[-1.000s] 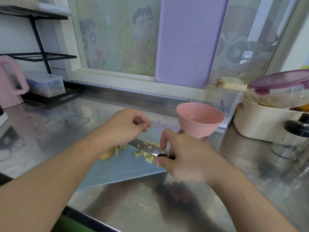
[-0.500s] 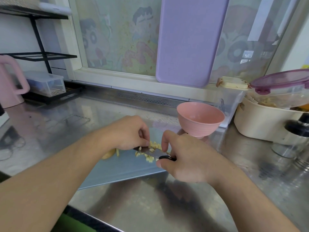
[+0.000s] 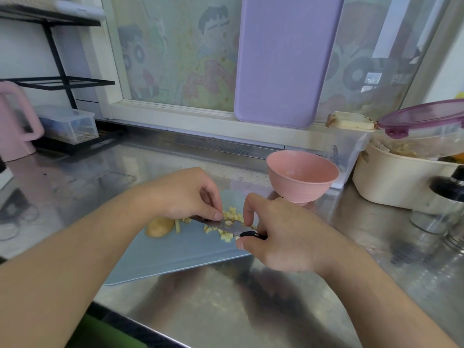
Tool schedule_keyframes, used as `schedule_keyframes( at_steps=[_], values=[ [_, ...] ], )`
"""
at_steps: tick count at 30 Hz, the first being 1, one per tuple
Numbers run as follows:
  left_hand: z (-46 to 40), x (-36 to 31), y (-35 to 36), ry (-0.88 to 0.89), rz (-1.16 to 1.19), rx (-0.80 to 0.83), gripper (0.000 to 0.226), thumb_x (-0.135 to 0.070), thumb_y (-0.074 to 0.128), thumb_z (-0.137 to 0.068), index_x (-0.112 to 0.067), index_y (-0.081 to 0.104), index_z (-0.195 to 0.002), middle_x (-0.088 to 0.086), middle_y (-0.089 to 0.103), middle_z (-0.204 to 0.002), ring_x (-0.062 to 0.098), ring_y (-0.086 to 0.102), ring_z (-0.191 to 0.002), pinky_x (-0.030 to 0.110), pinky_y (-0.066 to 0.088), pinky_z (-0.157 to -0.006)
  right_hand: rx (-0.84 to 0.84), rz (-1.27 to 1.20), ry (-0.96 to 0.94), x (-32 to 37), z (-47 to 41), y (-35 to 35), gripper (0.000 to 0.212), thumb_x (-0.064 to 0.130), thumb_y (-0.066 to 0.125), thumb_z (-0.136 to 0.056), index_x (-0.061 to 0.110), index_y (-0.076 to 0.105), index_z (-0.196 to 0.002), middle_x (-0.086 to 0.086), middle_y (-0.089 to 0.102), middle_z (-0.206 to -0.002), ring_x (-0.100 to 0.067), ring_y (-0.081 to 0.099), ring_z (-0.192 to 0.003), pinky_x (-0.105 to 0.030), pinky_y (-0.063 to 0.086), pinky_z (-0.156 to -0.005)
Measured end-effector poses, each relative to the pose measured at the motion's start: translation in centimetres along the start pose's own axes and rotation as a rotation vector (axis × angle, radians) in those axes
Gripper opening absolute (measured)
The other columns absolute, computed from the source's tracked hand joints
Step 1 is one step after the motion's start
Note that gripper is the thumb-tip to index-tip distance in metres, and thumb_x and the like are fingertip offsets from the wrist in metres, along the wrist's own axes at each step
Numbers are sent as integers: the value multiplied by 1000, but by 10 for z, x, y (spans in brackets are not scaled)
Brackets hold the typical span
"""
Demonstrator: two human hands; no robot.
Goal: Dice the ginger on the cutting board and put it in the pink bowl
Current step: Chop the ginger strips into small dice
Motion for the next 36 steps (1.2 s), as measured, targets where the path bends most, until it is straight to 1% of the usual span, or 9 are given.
schedule_keyframes(
  at_steps=[5,9,12,15,17,22,26,32,36],
  values=[
    [-16,-1,6,-12,-38,-160,10,-19,83,-87,-27,80,-82,-13,77,-72,4,73,-70,27,58,-71,1,-7,-2,-1,-1,1,28,51,67,-91,35,45,-100,9,53,-60,-16,57,-74,-41,50,-66],
    [-15,-4,-3,-1,44,-244,12,-20,73,-95,-30,77,-88,-14,78,-79,5,73,-75,34,61,-83,3,-19,0,-2,-1,0,29,51,68,-91,35,46,-101,9,55,-61,-14,58,-72,-36,46,-61],
    [-4,-14,-8,47,142,-127,2,-30,80,-90,-30,78,-89,-12,79,-84,8,75,-82,38,60,-90,1,-29,3,-2,-1,-2,29,51,68,-91,35,46,-100,8,57,-62,-14,58,-71,-35,43,-59],
    [6,-22,6,66,129,90,15,-34,89,-81,-28,80,-91,-6,80,-88,14,76,-85,42,58,-92,-7,-28,-6,1,0,-3,30,51,69,-90,35,46,-101,7,58,-62,-12,57,-69,-34,41,-57],
    [4,-21,11,49,90,98,15,-31,89,-82,-24,79,-91,-6,80,-86,14,77,-85,43,60,-92,-2,-23,-10,3,0,-2,31,51,69,-91,35,46,-103,8,56,-61,-10,54,-65,-34,42,-59],
    [-15,-15,6,23,-89,-169,13,-27,90,-79,-26,77,-80,-12,74,-70,6,70,-68,30,59,-70,13,-11,-9,3,1,-1,33,51,70,-91,35,43,-102,8,56,-61,-13,57,-70,-37,48,-64],
    [-21,-10,-2,14,-105,-293,9,-25,82,-87,-29,76,-82,-12,72,-74,3,68,-70,26,54,-69,23,-13,-17,5,1,-1,34,50,70,-92,34,43,-104,7,57,-61,-10,55,-65,-35,45,-60],
    [-12,-27,15,53,86,-29,25,-47,83,-77,-25,77,-87,-9,78,-80,5,71,-70,23,50,-64,1,-22,-29,13,3,-8,42,51,74,-91,32,38,-105,7,57,-63,-4,51,-58,-27,35,-54],
    [-17,-28,15,42,23,-44,23,-44,86,-78,-25,76,-86,-9,77,-79,10,73,-74,28,56,-70,12,-38,-22,14,4,-8,51,51,78,-88,36,30,-99,10,52,-62,-3,48,-58,-24,30,-54]
  ],
)
Point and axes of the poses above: each hand's wrist, its own z-axis away from the middle knuckle, its own y-axis out of the palm, x = y × z, the point moved 10 cm from there along -z, towards the middle knuckle
